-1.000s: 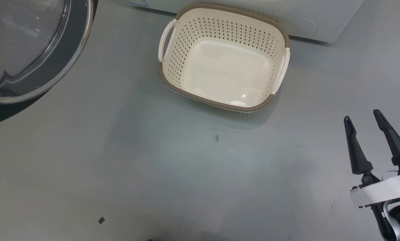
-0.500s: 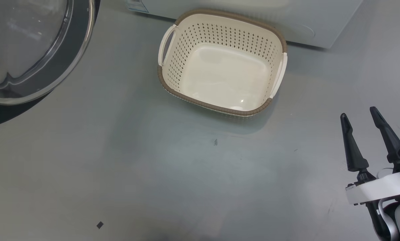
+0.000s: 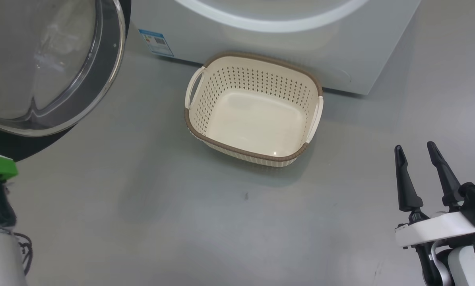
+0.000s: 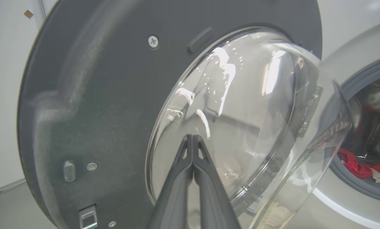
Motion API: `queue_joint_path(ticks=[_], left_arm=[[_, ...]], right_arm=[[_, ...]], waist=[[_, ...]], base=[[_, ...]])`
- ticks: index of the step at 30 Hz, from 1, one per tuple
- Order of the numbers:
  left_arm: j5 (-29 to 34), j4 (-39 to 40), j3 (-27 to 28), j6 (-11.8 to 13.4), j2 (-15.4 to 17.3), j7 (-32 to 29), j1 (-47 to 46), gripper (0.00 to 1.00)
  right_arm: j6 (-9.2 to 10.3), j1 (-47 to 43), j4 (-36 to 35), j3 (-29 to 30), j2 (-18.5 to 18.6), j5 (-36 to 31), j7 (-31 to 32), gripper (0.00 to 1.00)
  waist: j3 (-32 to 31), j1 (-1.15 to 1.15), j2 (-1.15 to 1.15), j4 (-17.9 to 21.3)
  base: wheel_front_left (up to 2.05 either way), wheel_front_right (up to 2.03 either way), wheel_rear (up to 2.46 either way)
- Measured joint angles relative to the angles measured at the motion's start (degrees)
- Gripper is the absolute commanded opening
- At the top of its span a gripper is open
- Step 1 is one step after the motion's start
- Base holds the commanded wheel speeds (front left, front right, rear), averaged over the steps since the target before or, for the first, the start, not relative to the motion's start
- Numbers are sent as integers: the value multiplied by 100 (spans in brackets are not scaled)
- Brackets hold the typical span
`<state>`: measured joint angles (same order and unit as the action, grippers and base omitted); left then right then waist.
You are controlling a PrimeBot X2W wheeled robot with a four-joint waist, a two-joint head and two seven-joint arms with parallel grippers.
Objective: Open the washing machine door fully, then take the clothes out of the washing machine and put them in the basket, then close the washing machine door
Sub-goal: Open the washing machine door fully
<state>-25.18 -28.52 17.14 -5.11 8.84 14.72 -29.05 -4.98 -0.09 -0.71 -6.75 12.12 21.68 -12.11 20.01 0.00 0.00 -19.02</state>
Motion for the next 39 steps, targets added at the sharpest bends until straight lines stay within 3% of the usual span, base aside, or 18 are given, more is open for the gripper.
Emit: queue_joint_path(ticks=[8,18,29,34,39], left_arm=[[360,172,-662,-119,-310,0,559,0],[590,297,-1067,-174,-425,-1,1508,0],[613,876,-1376,-176,-452,-1,2266,7],[634,1109,-1577,-177,-500,-1,2461,0],[636,1351,-1758,-179,-541,-1,2607,0]], right_arm=[[-25,18,264,-22,-151,52,-97,100],[-49,-75,508,-108,-301,99,-143,100],[-51,-289,494,-138,-339,100,-178,100],[-51,-315,426,-121,-337,100,-181,100],[-51,-345,325,-73,-332,100,-181,100]], waist=[[-595,0,0,150],[-1273,0,0,440],[-1779,0,0,1122],[-1881,0,0,1438],[-1897,0,0,1693]], base=[[0,0,0],[0,0,0],[0,0,0],[0,0,0],[0,0,0]])
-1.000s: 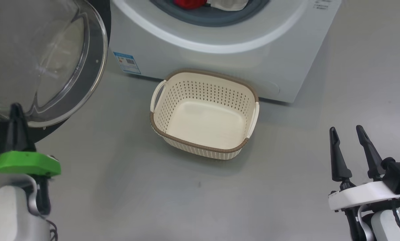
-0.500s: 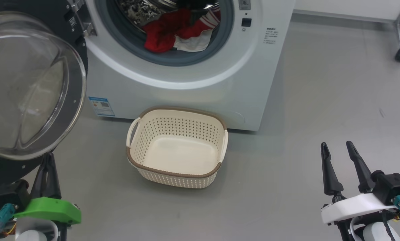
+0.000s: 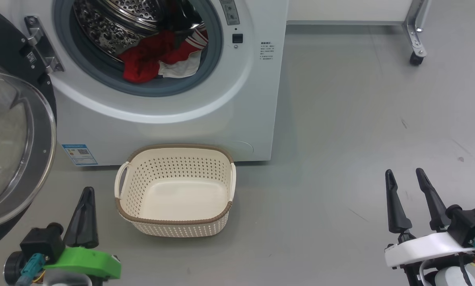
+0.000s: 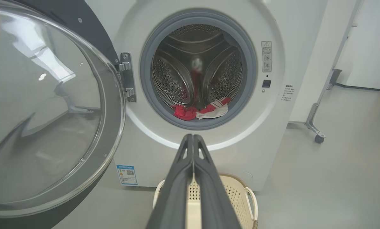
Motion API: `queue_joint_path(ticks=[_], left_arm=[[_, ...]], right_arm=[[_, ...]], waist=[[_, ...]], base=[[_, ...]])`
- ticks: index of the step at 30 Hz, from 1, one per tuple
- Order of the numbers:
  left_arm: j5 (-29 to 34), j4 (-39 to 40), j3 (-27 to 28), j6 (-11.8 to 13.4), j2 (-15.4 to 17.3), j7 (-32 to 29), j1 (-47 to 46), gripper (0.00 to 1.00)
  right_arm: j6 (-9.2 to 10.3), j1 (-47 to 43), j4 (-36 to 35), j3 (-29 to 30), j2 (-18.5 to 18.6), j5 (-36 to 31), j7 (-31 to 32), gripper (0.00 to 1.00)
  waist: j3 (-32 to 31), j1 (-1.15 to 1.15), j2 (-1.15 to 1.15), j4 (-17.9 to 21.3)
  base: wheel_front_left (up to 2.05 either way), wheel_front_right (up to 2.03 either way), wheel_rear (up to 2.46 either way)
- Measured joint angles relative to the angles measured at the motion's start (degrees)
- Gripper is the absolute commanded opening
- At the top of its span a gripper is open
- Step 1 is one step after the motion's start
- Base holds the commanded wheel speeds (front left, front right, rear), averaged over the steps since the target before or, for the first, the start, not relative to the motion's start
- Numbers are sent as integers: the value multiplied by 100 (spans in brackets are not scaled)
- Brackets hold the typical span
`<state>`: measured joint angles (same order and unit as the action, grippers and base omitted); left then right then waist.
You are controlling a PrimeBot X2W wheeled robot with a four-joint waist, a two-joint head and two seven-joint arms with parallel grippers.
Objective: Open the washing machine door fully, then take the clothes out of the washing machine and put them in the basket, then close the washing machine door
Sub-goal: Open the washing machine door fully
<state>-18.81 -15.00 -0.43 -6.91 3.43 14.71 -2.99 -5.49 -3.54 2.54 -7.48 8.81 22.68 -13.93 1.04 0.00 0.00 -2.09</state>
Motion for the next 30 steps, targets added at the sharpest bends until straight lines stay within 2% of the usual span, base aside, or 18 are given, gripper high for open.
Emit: queue_joint_path(ticks=[2,3,4,5,30], left_arm=[[0,98,-57,-2,-12,0,8,0],[0,144,-86,-2,-16,0,8,16],[0,192,-102,-3,-20,0,10,46],[1,250,-114,-3,-23,0,11,100],[-96,407,-468,-4,-47,-1,187,100]], right_arm=[[1,-20,-23,13,2,0,-1,100],[1,-21,-36,15,2,0,-1,100],[1,-20,-45,23,1,0,-1,100],[1,-20,-53,30,1,0,-1,100],[1,-23,-89,109,-29,-13,-3,100]], waist=[[22,0,0,77],[42,0,0,109],[65,0,0,134],[89,0,0,158],[193,0,0,287]], base=[[0,0,0],[0,0,0],[0,0,0],[0,0,0],[0,0,0]])
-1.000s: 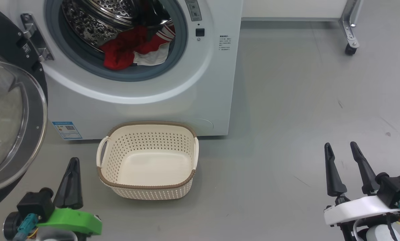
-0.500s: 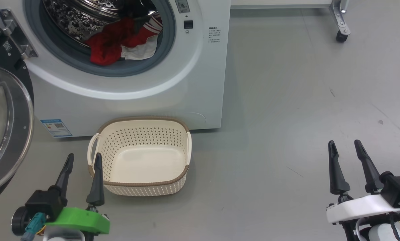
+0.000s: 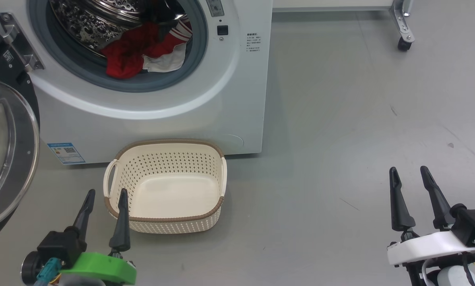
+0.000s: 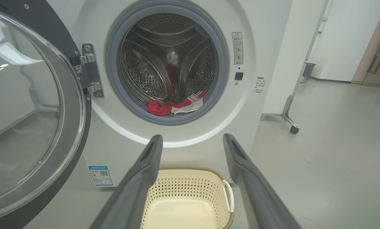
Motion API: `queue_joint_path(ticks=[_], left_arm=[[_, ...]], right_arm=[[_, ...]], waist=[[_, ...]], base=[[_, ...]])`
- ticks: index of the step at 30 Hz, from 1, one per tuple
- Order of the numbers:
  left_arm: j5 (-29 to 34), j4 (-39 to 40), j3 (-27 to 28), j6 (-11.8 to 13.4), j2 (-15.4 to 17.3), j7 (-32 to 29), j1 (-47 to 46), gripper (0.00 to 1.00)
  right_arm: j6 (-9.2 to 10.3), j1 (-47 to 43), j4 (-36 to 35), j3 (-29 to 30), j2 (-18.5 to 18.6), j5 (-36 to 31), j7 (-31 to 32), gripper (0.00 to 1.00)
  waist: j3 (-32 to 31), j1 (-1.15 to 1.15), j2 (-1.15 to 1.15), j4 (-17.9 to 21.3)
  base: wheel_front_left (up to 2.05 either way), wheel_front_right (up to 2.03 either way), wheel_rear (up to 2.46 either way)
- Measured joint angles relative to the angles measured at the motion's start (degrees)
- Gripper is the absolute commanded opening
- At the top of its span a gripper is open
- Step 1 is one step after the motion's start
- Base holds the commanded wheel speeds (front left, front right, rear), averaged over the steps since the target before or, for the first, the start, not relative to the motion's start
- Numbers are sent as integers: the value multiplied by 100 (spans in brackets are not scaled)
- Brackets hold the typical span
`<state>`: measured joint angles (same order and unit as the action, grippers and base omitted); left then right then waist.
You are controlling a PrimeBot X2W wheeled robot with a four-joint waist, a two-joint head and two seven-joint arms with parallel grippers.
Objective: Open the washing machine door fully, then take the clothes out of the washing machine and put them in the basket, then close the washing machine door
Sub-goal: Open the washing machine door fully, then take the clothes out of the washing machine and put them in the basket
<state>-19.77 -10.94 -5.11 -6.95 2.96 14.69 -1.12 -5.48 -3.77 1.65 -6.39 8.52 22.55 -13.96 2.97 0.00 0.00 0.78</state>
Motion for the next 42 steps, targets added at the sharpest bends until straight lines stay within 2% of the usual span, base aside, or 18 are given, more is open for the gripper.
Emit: queue_joint_path(ticks=[10,28,35,42], left_arm=[[-14,30,-7,0,-2,0,1,100],[-16,38,-51,0,-2,0,12,100],[-430,-68,-35,-1,-16,0,65,100],[-444,-66,40,-1,-16,0,103,100]], right_arm=[[1,-21,7,-67,104,-299,-5,100],[1,-24,12,-78,55,-301,-5,100],[1,-25,12,-70,35,-298,-7,100],[0,-25,22,-67,25,-298,-47,100]], waist=[[27,0,0,-17],[75,0,0,-34],[93,0,0,-39],[106,0,0,-50]], base=[[0,0,0],[0,0,0],[7,-7,0],[34,-34,0]])
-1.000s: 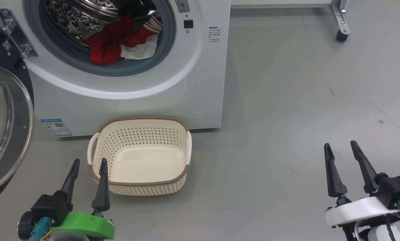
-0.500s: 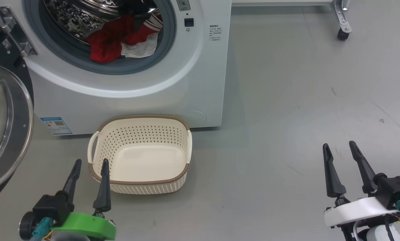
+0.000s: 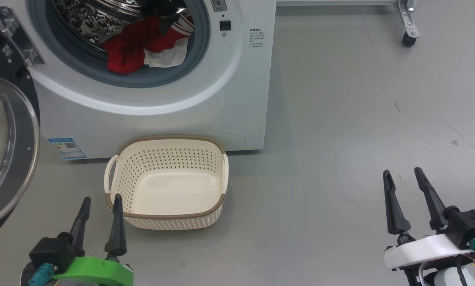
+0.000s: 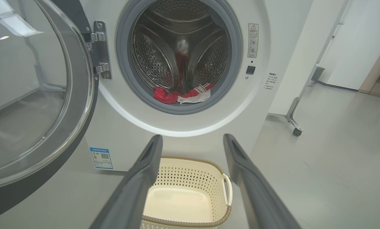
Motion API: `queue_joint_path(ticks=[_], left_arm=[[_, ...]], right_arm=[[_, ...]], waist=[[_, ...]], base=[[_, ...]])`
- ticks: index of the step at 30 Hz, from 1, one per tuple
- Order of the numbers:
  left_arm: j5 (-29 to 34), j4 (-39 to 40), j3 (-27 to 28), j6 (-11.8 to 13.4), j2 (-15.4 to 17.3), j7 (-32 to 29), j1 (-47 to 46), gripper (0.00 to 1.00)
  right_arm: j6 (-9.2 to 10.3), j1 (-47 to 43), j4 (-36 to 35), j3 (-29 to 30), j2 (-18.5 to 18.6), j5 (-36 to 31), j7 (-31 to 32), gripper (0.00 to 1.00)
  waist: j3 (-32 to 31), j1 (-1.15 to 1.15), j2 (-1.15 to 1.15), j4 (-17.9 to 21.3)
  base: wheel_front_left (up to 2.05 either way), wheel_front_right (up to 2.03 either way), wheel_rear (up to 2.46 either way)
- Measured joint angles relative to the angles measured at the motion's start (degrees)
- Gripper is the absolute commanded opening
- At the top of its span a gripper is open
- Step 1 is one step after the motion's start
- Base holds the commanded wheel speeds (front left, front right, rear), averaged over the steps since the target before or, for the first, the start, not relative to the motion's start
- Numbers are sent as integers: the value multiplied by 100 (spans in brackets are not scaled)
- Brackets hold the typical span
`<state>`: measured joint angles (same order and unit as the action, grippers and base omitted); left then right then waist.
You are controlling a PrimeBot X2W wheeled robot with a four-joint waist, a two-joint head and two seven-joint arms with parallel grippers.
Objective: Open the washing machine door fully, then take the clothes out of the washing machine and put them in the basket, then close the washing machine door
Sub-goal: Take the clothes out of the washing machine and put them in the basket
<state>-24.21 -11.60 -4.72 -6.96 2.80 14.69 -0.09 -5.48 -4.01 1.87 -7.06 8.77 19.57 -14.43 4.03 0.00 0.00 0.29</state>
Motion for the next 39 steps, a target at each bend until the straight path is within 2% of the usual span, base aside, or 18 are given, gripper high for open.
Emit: queue_joint_path(ticks=[39], left_arm=[[145,93,35,-25,44,0,-1,100]], right_arm=[[-43,0,26,55,-74,1,0,100]], waist=[[-35,0,0,-68]], base=[[87,-87,0]])
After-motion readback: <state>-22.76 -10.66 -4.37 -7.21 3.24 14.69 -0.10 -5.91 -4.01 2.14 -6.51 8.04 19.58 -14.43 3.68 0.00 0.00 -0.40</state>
